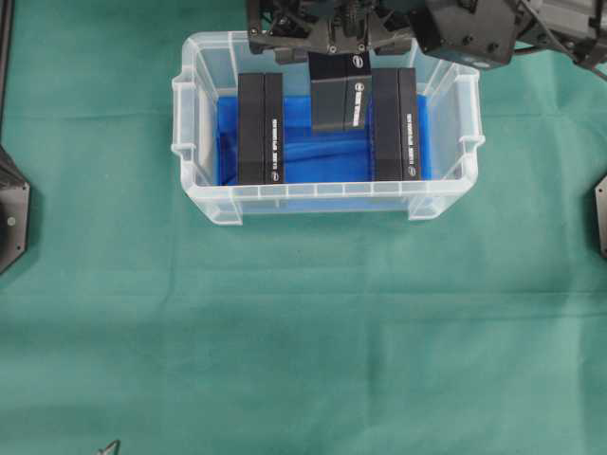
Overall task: Take the box out of the case with the right arm.
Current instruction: 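Lift the middle box straight up out of the case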
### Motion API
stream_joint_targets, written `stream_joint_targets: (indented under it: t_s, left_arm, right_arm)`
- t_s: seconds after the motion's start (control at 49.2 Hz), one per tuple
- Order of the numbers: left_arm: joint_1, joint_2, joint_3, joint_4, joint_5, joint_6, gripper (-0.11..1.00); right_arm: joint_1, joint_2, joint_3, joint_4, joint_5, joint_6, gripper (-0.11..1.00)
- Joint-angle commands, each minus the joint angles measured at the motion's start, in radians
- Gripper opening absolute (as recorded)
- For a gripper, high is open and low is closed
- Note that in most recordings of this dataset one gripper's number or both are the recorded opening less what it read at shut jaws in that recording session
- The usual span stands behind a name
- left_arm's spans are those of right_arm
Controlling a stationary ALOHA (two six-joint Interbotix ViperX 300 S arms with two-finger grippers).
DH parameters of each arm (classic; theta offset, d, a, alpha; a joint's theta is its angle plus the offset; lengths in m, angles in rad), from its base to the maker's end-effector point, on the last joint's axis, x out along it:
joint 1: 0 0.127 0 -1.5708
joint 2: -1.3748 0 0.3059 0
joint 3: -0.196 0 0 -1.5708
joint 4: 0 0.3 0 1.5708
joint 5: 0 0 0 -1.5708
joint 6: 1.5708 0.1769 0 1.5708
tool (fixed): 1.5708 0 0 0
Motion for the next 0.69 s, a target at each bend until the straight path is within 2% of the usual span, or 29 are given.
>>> stream_joint_targets:
  t_s: [0.0, 0.67]
  left_arm:
    - [-0.003, 0.002, -0.026, 0.002, -0.002, 0.002, 0.02]
    - [-0.003, 0.002, -0.026, 0.003, 0.005, 0.002, 0.02]
  right_arm:
    - [0.008, -0.055, -0.035, -0.015, 0.002, -0.003, 0.66]
    - [0.008, -0.054, -0.035, -0.017, 0.025, -0.003, 0.66]
